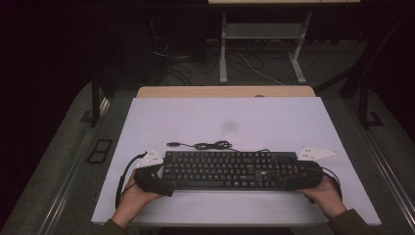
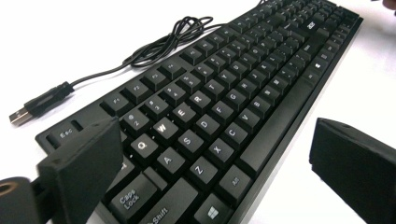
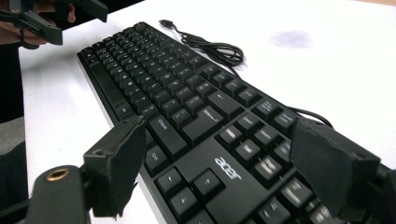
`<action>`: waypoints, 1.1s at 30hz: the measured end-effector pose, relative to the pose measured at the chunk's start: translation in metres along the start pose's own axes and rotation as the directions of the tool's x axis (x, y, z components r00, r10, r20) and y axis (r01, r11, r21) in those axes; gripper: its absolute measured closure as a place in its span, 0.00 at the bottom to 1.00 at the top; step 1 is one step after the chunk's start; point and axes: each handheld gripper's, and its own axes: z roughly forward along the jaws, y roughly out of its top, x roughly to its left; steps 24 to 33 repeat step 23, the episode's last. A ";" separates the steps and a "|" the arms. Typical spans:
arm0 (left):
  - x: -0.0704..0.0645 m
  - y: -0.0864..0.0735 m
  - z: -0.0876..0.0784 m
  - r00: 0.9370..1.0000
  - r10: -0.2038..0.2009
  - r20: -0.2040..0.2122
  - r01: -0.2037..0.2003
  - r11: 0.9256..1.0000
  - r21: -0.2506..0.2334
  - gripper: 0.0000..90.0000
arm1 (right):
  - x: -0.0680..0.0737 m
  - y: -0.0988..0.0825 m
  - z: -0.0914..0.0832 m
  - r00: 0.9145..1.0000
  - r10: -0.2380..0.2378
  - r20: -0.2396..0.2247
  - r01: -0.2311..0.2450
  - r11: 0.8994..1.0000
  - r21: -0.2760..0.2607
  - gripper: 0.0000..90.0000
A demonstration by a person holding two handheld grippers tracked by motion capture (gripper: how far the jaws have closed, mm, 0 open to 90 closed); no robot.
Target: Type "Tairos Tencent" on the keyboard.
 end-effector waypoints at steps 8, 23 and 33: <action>0.001 -0.002 0.000 1.000 0.004 0.005 -0.004 1.000 -0.004 0.00 | -0.005 -0.013 -0.015 0.999 0.026 0.029 -0.026 1.000 0.001 0.21; 0.002 -0.001 0.000 1.000 0.005 0.009 -0.005 1.000 -0.015 0.00 | -0.010 -0.024 -0.020 0.998 0.040 0.041 -0.041 0.999 0.020 0.21; 0.002 -0.001 0.000 1.000 0.005 0.009 -0.005 1.000 -0.015 0.00 | -0.010 -0.024 -0.020 0.998 0.040 0.041 -0.041 0.999 0.020 0.21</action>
